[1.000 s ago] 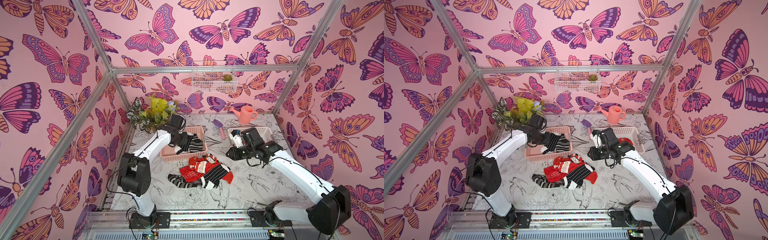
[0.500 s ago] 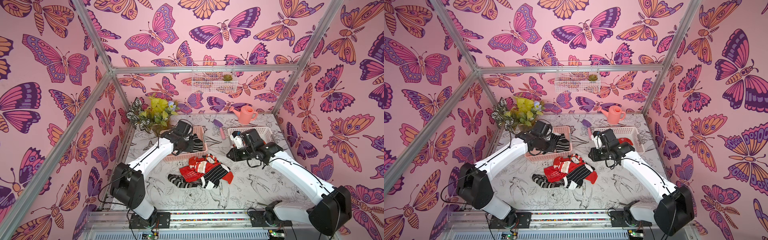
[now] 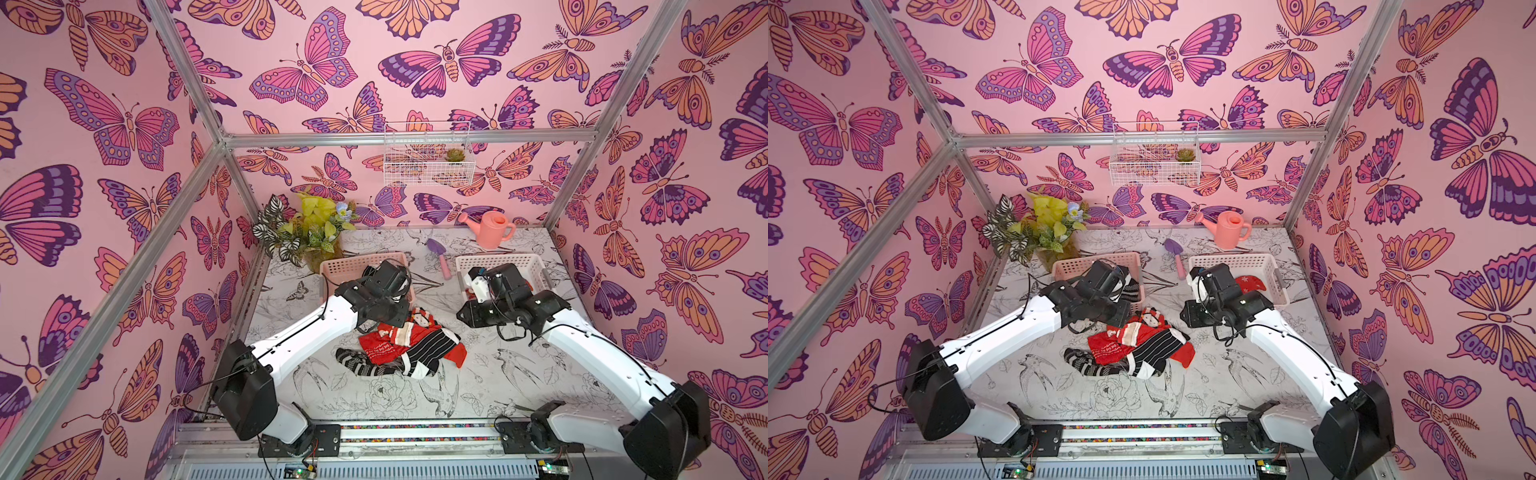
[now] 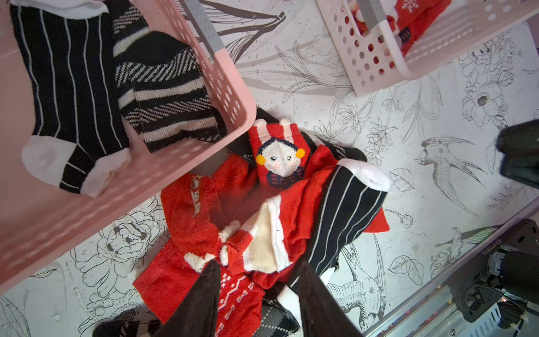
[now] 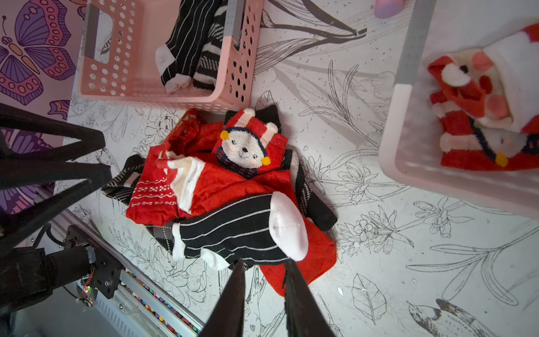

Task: Sort the socks into the basket by color
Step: Pick up the sock at the center of the board.

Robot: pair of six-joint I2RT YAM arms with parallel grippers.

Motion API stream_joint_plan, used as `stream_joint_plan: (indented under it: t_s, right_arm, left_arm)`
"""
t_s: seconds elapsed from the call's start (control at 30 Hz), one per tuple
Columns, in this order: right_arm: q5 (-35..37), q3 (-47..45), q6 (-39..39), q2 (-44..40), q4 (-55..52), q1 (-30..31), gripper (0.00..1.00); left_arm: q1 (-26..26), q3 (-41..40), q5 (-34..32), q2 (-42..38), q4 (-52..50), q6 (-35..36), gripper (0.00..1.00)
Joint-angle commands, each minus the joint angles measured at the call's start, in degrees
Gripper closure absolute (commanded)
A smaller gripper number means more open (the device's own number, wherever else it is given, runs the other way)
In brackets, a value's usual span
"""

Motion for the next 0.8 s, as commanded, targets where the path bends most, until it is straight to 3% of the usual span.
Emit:
stream_joint_plan:
  t_s: [0.0, 0.17, 0.77]
  right_arm:
    - [-0.1, -2.1, 1.8, -2.4, -0.8, 0.5, 0.72]
    - [-2.2, -5.6, 3.2, -3.5, 0.6, 1.6, 0.67]
    - [-2.6, -12.8, 5.7, 1.9, 9.5, 2.4, 0.65]
  left_arm:
    - [-0.7, -1.2, -1.4, -1.3, -1.2, -0.6, 0.54]
    - [-1.4, -1.4, -1.6, -0.7, -1.1, -1.1, 0.54]
    - [-2.3, -2.0, -2.4, 0.3, -0.6, -1.8, 0.54]
